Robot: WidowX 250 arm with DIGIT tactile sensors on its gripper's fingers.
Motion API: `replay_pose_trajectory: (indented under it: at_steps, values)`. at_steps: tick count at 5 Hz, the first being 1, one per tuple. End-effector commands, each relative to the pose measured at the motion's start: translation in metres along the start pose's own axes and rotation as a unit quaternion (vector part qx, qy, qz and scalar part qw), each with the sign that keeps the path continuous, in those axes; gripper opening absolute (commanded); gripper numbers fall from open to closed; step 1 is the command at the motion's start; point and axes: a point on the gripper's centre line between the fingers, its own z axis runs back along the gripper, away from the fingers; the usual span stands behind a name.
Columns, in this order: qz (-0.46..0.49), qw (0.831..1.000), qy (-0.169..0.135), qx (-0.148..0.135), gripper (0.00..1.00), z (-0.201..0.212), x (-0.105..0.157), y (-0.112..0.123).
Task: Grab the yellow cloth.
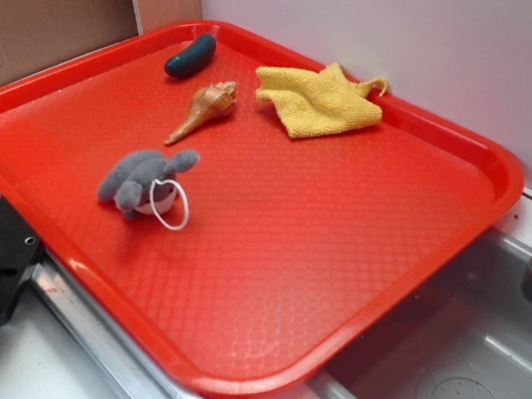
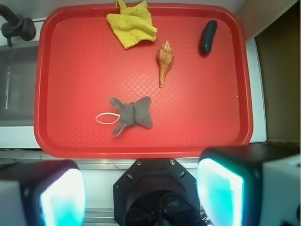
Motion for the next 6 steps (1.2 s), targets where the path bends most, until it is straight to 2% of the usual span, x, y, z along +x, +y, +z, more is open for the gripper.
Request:
replay_pose_trajectory:
  at_steps: [1,2,3,4,5,6]
  values:
    - [0.000,1.000,0.000,0.000,1.00,0.000,0.000,0.000]
    - [-0.011,1.000,-0.006,-0.002,1.00,-0.005,0.011,0.003]
    - [-0.016,1.000,-0.016,-0.001,1.00,-0.022,0.034,0.012]
    - [-0.026,0.999,-0.032,0.011,1.00,-0.047,0.063,0.023]
    - [-0.078,0.995,-0.066,0.011,1.00,-0.075,0.096,0.027]
    - [-0.123,0.989,-0.084,0.024,1.00,-0.102,0.127,0.026]
